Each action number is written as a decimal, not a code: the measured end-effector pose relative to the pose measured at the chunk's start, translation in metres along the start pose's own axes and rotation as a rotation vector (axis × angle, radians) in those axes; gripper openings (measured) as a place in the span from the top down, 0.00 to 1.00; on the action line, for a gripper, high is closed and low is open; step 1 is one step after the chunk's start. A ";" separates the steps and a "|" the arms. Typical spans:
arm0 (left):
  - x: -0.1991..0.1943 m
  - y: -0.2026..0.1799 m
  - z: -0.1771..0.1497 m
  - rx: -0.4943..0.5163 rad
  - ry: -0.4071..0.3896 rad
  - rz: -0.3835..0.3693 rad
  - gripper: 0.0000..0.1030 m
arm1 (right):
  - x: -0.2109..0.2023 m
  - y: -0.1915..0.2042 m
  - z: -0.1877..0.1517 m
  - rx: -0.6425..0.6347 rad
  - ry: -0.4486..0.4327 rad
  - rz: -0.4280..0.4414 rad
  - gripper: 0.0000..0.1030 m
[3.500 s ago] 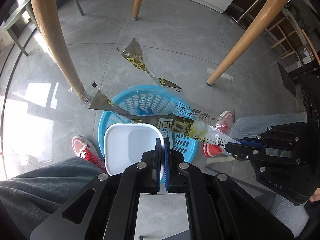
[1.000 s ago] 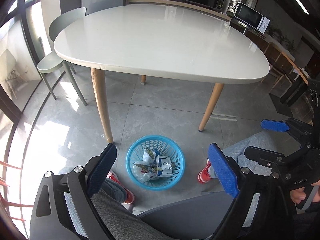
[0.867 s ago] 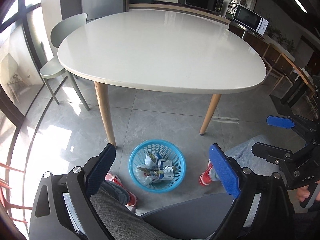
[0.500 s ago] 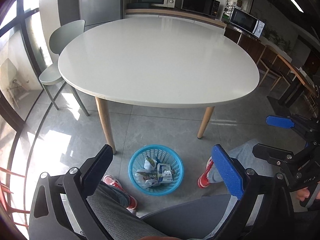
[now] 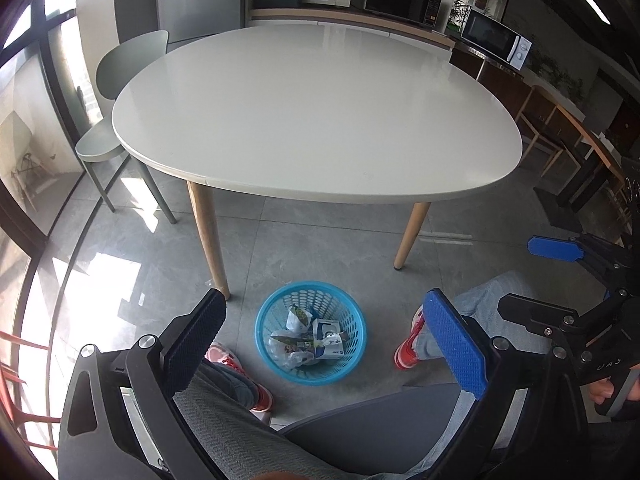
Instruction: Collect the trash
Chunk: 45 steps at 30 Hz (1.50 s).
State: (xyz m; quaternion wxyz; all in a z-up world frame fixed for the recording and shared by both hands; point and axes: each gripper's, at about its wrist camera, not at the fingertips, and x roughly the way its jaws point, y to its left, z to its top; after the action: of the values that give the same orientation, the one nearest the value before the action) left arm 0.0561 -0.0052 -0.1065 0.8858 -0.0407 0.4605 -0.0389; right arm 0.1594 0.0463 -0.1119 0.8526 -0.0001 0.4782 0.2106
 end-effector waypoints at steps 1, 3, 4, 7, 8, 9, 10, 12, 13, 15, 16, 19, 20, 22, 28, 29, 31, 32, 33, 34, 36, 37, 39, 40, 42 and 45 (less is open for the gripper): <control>0.000 0.000 0.000 0.002 0.002 -0.003 0.06 | 0.000 0.000 0.000 0.002 0.001 0.000 0.08; 0.002 0.000 -0.001 0.006 0.006 -0.005 0.06 | 0.001 0.000 0.000 0.001 0.005 0.000 0.08; 0.002 0.000 -0.001 0.008 0.007 -0.006 0.06 | 0.001 0.000 0.000 0.001 0.006 0.000 0.08; 0.002 0.000 0.000 0.011 0.008 -0.009 0.06 | 0.002 0.000 0.001 -0.001 0.010 0.001 0.08; 0.002 -0.001 0.000 0.011 0.008 -0.009 0.06 | 0.003 0.001 0.001 -0.002 0.011 0.001 0.08; 0.002 0.000 0.000 0.010 0.009 -0.009 0.06 | 0.004 0.001 0.001 -0.002 0.011 0.002 0.08; 0.003 0.000 0.000 0.010 0.010 -0.010 0.06 | 0.004 0.001 0.001 -0.002 0.013 0.004 0.08; 0.004 0.000 0.000 0.009 0.014 -0.009 0.06 | 0.006 0.002 0.001 -0.004 0.018 0.000 0.08; 0.004 0.001 0.000 0.008 0.015 -0.009 0.06 | 0.006 0.002 0.001 -0.004 0.018 0.001 0.08; 0.004 0.001 0.001 0.007 0.017 -0.011 0.06 | 0.007 0.002 0.001 -0.004 0.019 0.000 0.08; 0.004 0.001 0.001 0.007 0.016 -0.012 0.06 | 0.007 0.002 0.001 -0.004 0.019 0.000 0.08; 0.004 0.001 0.001 0.007 0.016 -0.013 0.06 | 0.007 0.002 0.001 -0.004 0.021 -0.001 0.08; 0.004 0.001 0.001 0.007 0.017 -0.013 0.06 | 0.007 0.002 0.001 -0.004 0.020 -0.001 0.08; 0.004 0.001 0.001 0.009 0.017 -0.013 0.06 | 0.007 0.002 0.001 -0.004 0.021 -0.001 0.08; 0.004 0.001 0.002 0.009 0.018 -0.015 0.06 | 0.008 0.001 0.000 -0.003 0.026 -0.001 0.08; 0.004 0.002 0.001 0.009 0.017 -0.015 0.06 | 0.007 0.001 0.000 -0.004 0.025 -0.001 0.08; 0.004 0.002 0.001 0.009 0.018 -0.015 0.06 | 0.008 0.001 -0.001 -0.004 0.025 0.001 0.08; 0.004 0.001 0.001 0.010 0.018 -0.016 0.06 | 0.008 0.000 -0.001 -0.002 0.026 0.001 0.08; 0.004 0.001 0.001 0.011 0.018 -0.015 0.06 | 0.008 0.000 -0.002 -0.001 0.026 -0.001 0.08; 0.004 0.001 0.001 0.012 0.019 -0.015 0.06 | 0.009 -0.001 -0.002 0.000 0.027 0.000 0.08; 0.005 0.001 0.000 0.014 0.020 -0.016 0.06 | 0.010 -0.001 -0.003 0.001 0.028 -0.002 0.08; 0.005 0.002 -0.001 0.014 0.021 -0.017 0.06 | 0.009 -0.001 -0.003 0.001 0.028 -0.002 0.08; 0.005 0.001 -0.001 0.015 0.020 -0.017 0.06 | 0.009 -0.001 -0.003 0.001 0.028 -0.002 0.08; 0.005 0.001 -0.001 0.015 0.020 -0.017 0.06 | 0.009 -0.001 -0.003 0.001 0.028 -0.002 0.08; 0.005 0.001 -0.001 0.014 0.021 -0.016 0.06 | 0.009 -0.001 -0.003 0.001 0.029 -0.002 0.08; 0.005 0.001 0.000 0.013 0.021 -0.015 0.06 | 0.009 -0.001 -0.003 0.001 0.029 -0.002 0.08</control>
State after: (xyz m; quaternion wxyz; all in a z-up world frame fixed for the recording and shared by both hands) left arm 0.0588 -0.0047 -0.1110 0.8810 -0.0379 0.4690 -0.0492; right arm 0.1614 0.0481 -0.1209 0.8457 -0.0032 0.4908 0.2093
